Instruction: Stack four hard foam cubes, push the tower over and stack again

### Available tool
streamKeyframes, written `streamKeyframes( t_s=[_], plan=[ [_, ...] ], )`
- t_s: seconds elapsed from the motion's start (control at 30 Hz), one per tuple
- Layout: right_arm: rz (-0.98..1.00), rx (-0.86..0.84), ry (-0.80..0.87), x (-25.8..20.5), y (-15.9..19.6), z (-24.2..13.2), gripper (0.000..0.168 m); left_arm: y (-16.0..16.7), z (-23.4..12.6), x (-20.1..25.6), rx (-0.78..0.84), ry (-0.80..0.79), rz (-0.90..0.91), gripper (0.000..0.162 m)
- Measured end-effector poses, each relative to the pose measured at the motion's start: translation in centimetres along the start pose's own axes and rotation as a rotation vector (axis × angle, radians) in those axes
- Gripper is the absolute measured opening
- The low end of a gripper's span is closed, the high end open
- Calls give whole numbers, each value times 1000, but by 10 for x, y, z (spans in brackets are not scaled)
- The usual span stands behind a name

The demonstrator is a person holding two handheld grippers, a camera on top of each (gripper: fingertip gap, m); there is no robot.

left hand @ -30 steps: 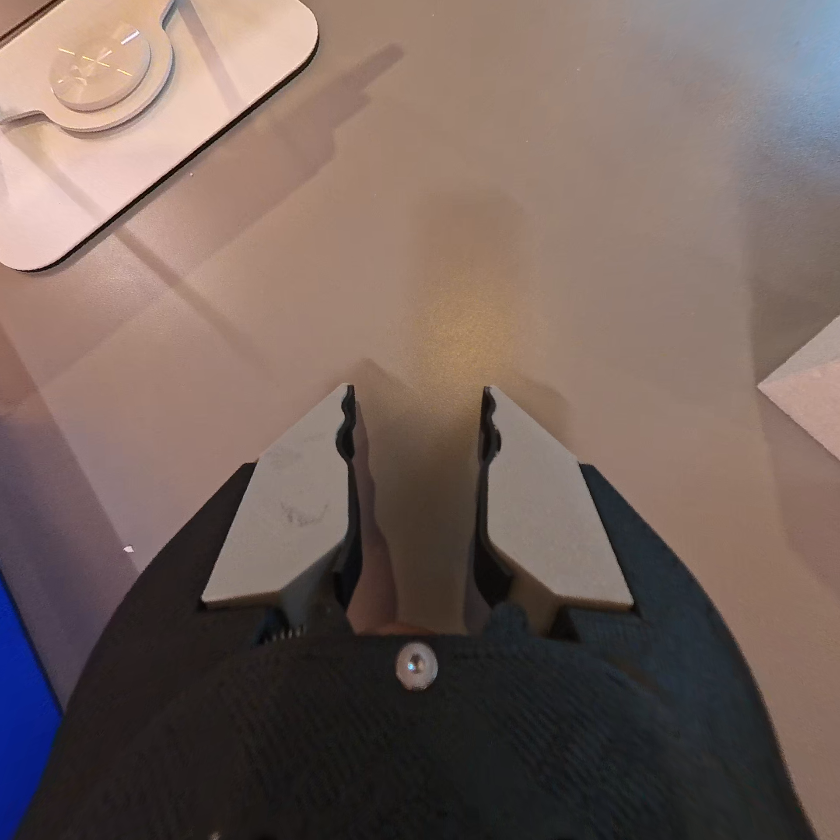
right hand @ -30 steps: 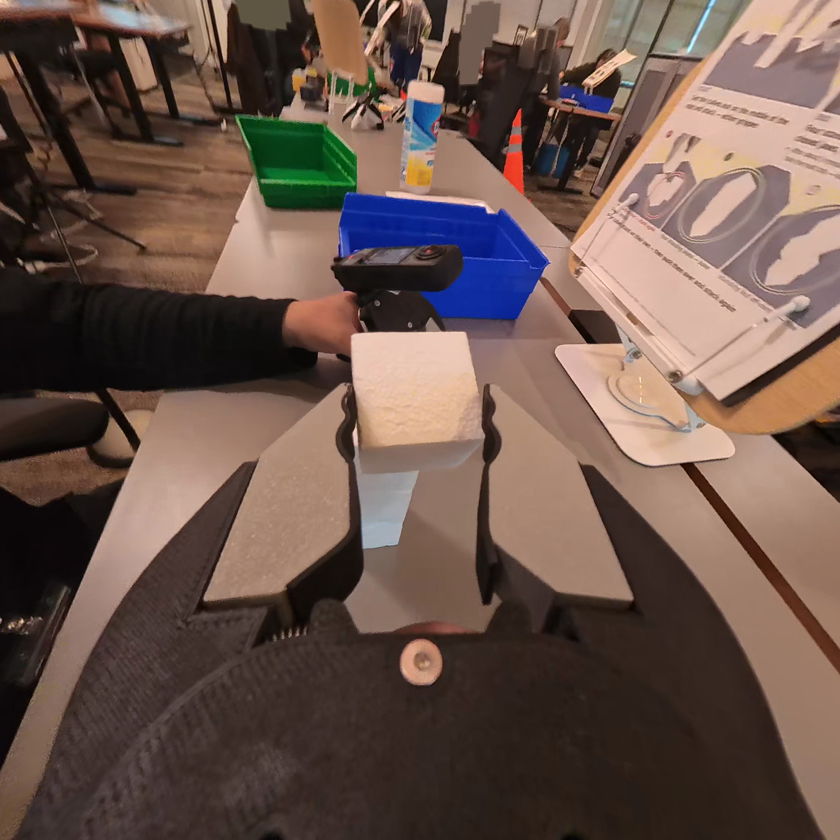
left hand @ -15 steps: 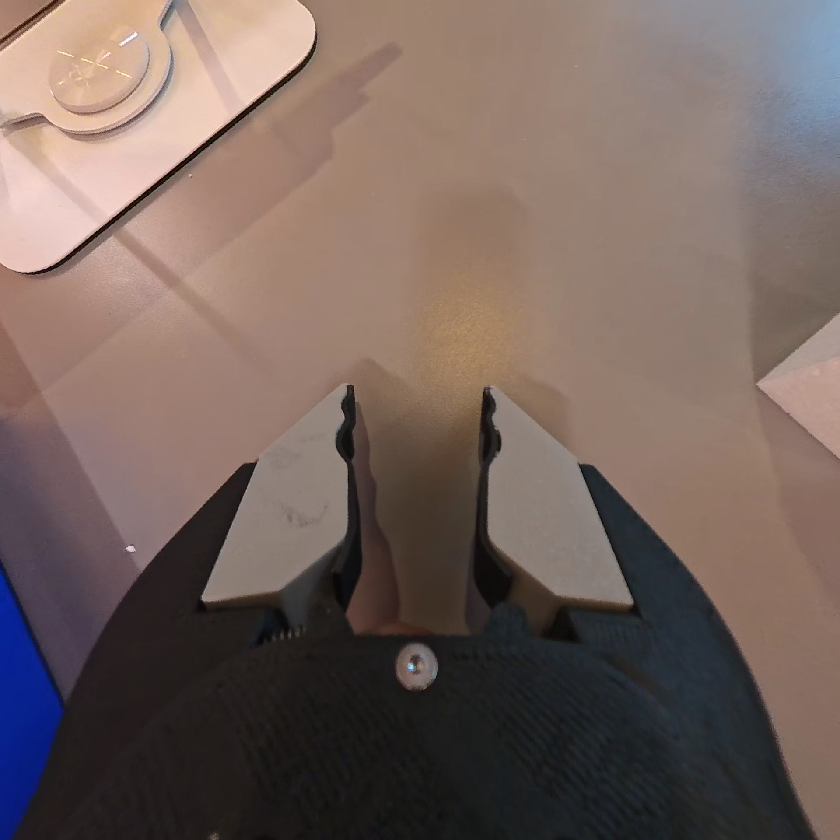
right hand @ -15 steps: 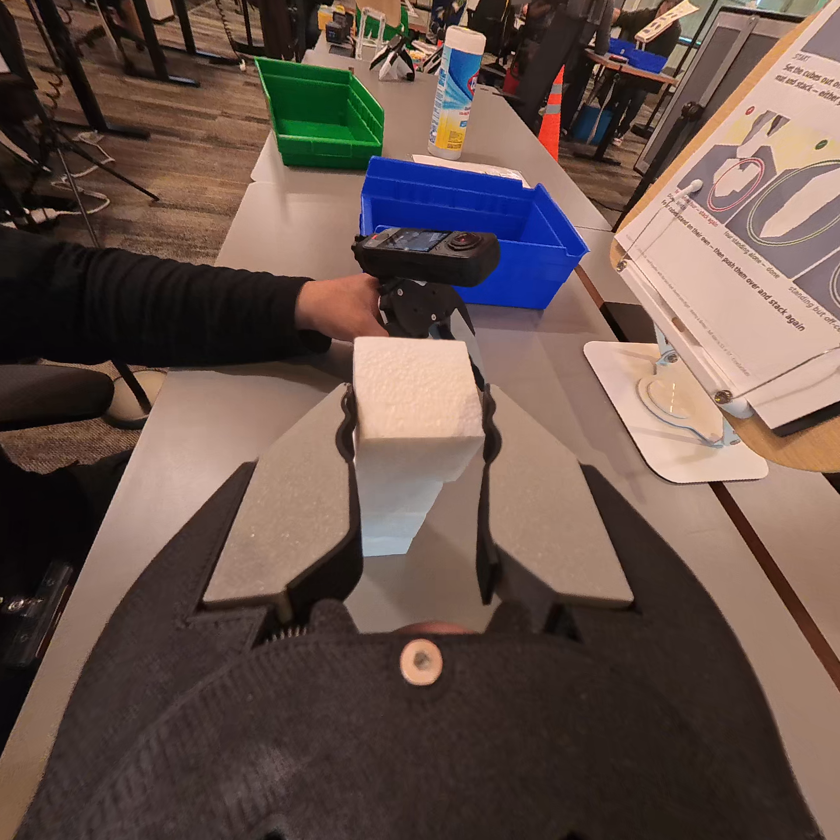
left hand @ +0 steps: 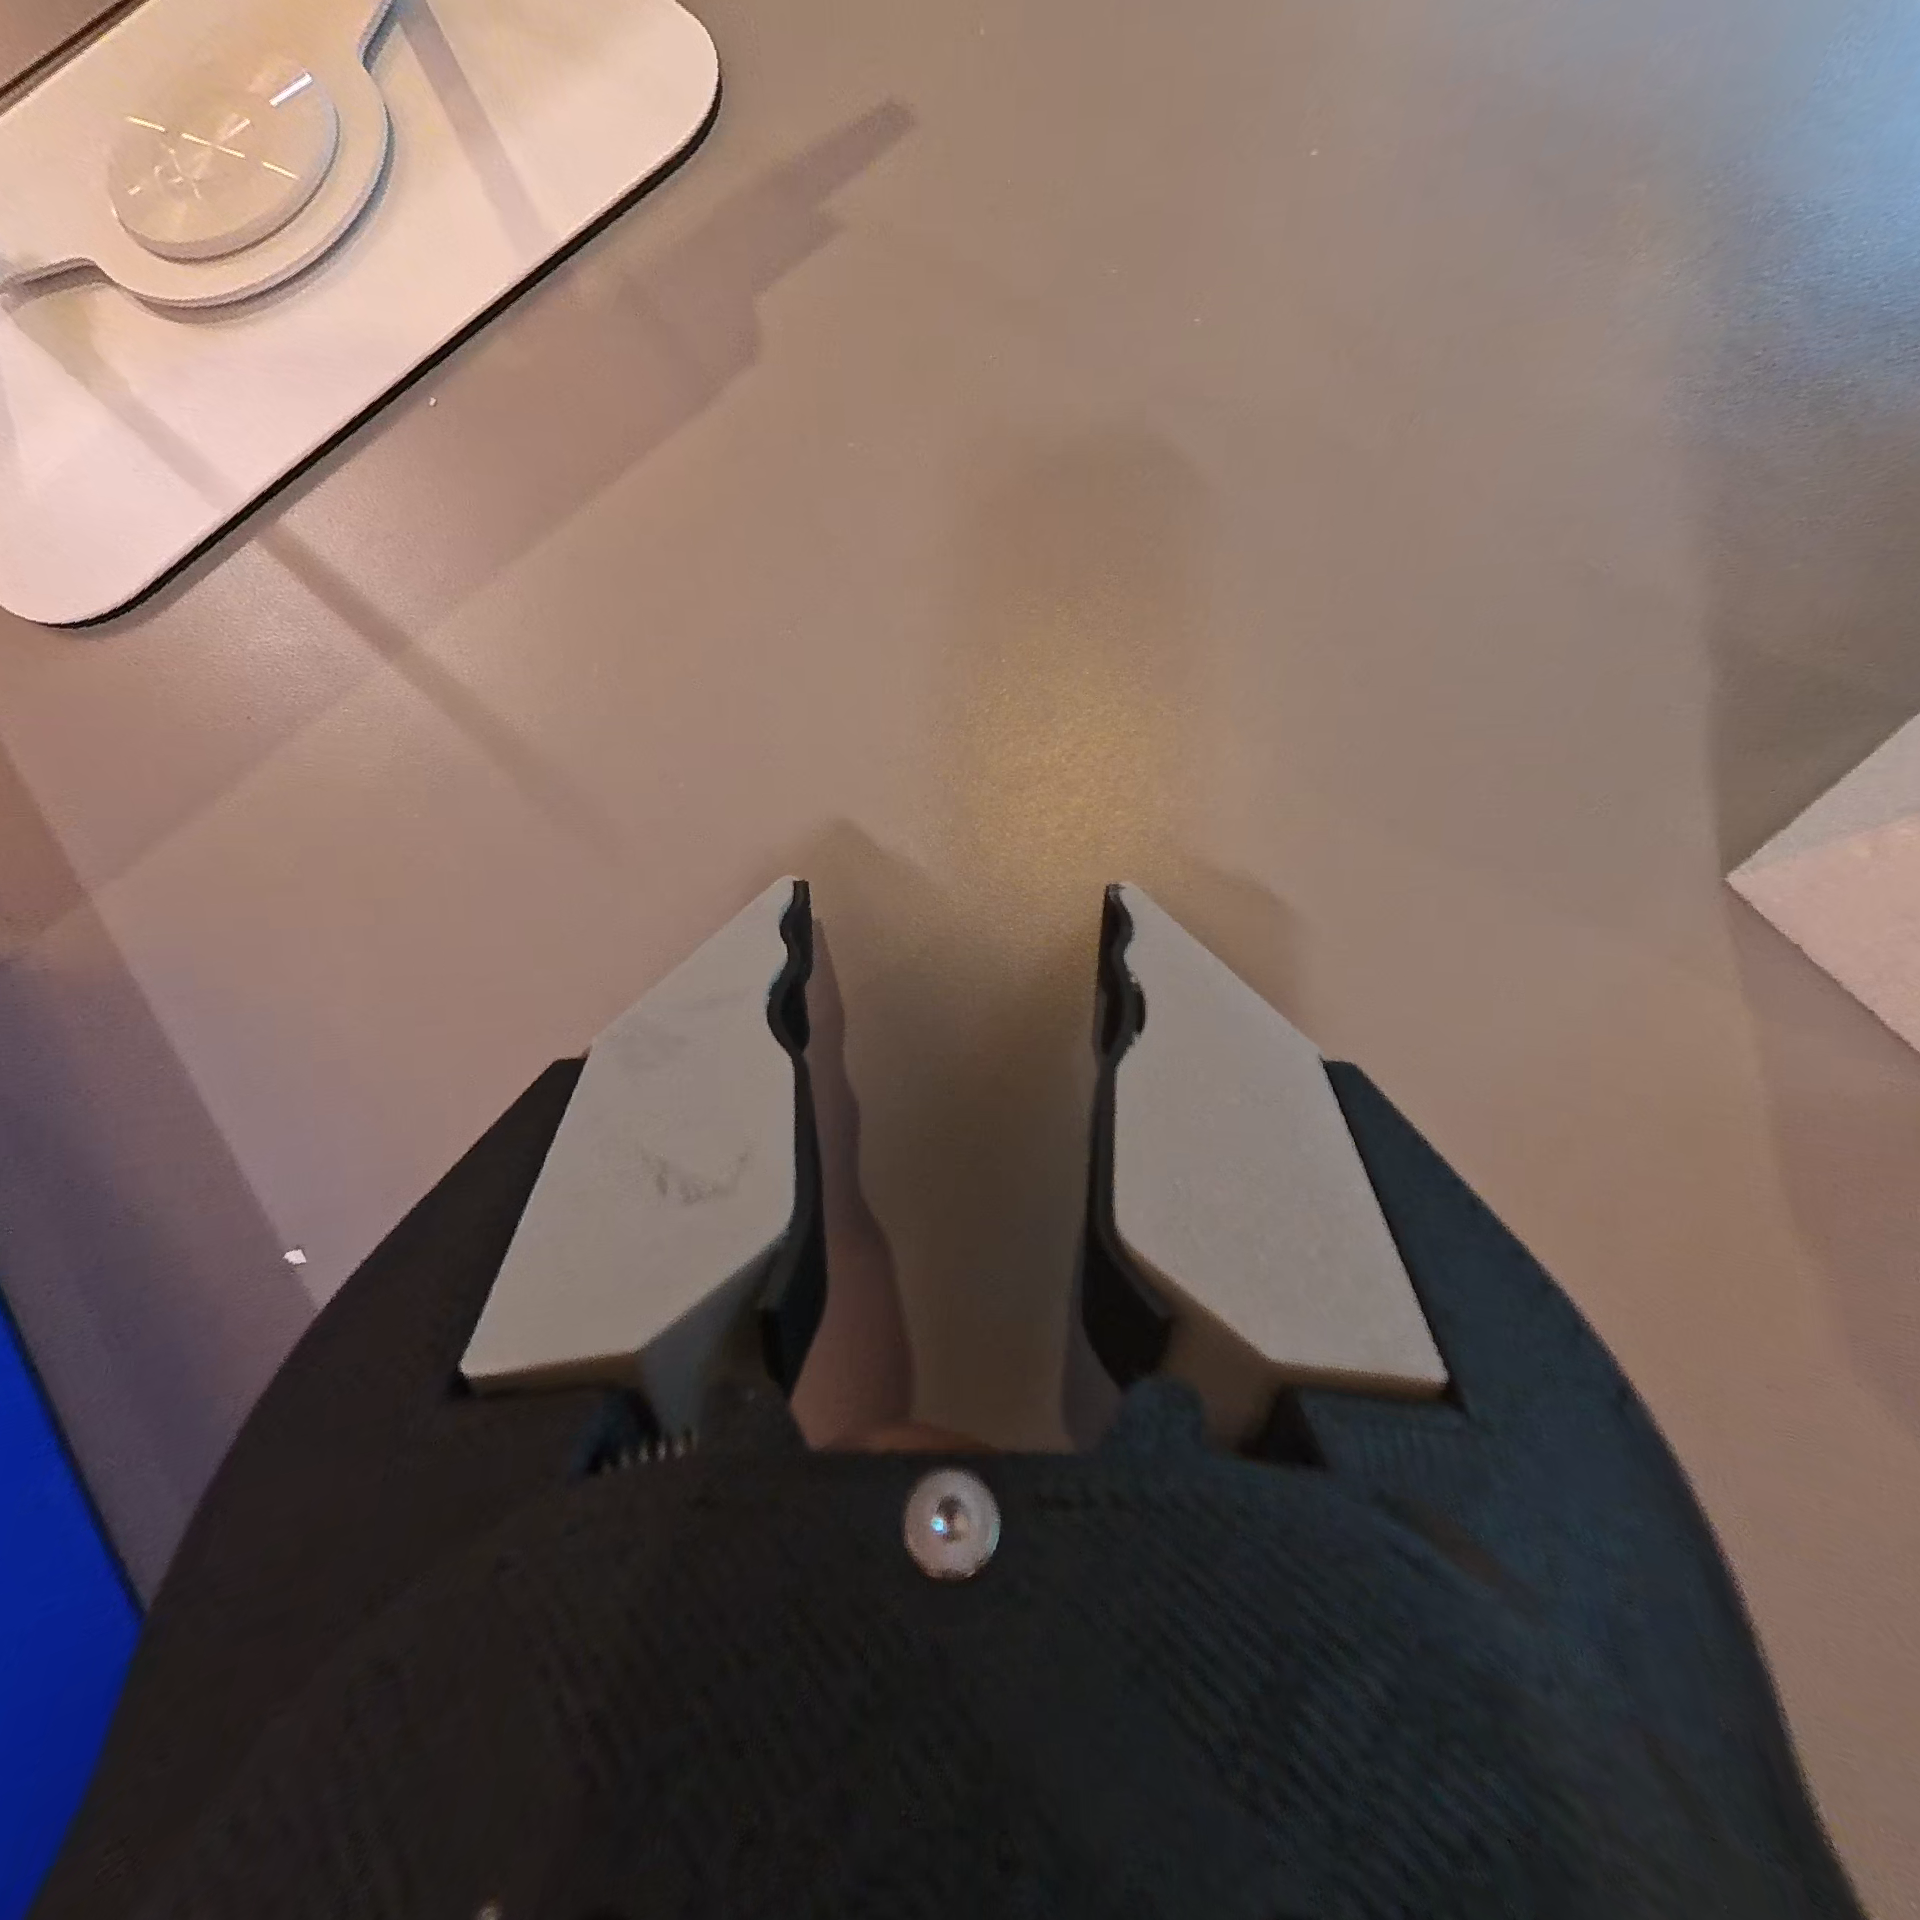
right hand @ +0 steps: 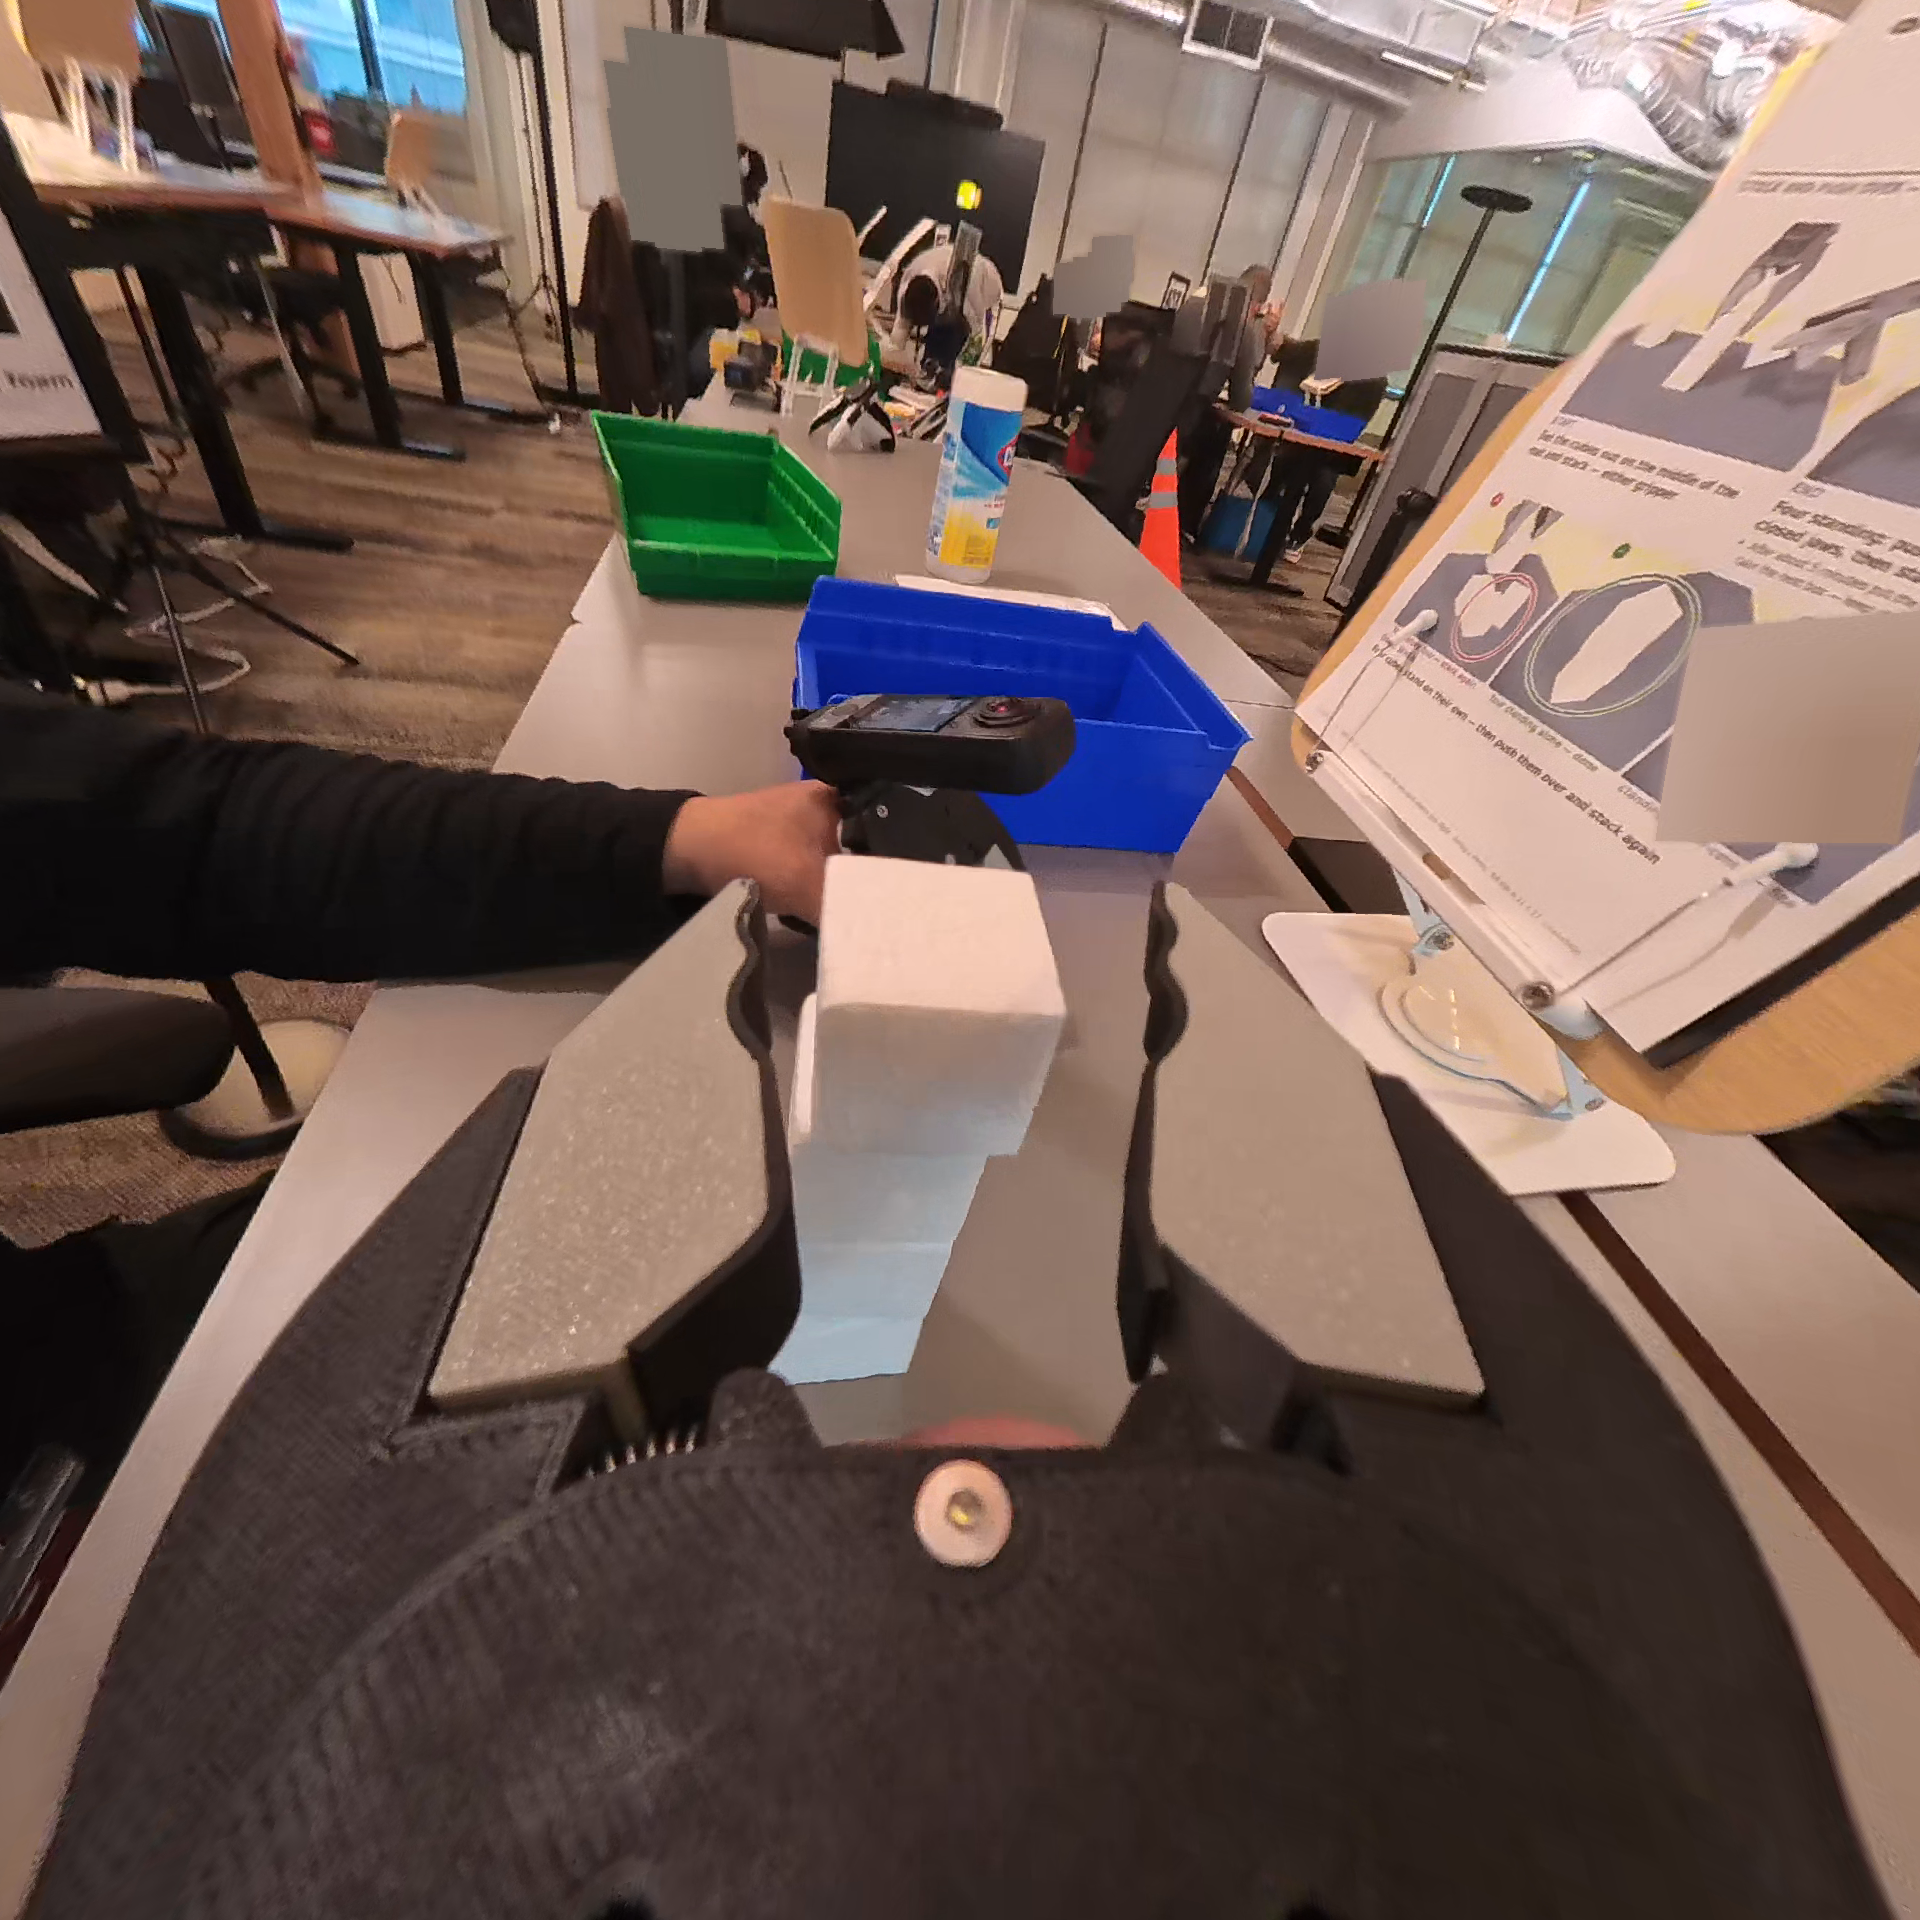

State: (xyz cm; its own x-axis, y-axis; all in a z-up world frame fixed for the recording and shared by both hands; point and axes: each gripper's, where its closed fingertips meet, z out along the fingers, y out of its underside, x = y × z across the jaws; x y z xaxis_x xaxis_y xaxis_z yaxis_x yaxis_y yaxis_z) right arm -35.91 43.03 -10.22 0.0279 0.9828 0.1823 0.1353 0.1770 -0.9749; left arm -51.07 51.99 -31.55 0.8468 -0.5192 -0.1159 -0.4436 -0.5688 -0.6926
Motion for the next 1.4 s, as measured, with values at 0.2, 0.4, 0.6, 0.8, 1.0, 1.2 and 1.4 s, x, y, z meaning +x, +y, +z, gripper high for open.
streamKeyframes(
  t_s=[0.2, 0.4, 0.6, 0.8, 1.0, 1.2, 1.4],
  plan=[
    [18, -40, 19, 13, 23, -23, 56, 0, 0, 0, 2, 2, -2, 54],
    [35, -133, -119, -3, 64, -34, 12, 0, 0, 1, 5, 7, -7, 54],
    [0, -346, -324, -44, 121, -20, 11, -1, 0, 1, 3, 5, -4, 54],
    [-34, -463, -411, -64, 142, -24, 12, -2, -11, 38, 4, 210, 89, 28],
    [44, -494, -401, -53, 152, -47, 12, -9, -40, 108, 79, 549, 252, 13],
    [65, -472, -362, -43, 148, -57, 13, -5, -32, 139, 53, 590, 336, 23],
    [84, -536, -348, -40, 162, -61, 16, -28, -31, 152, 157, 542, 340, 24]
  ],
)
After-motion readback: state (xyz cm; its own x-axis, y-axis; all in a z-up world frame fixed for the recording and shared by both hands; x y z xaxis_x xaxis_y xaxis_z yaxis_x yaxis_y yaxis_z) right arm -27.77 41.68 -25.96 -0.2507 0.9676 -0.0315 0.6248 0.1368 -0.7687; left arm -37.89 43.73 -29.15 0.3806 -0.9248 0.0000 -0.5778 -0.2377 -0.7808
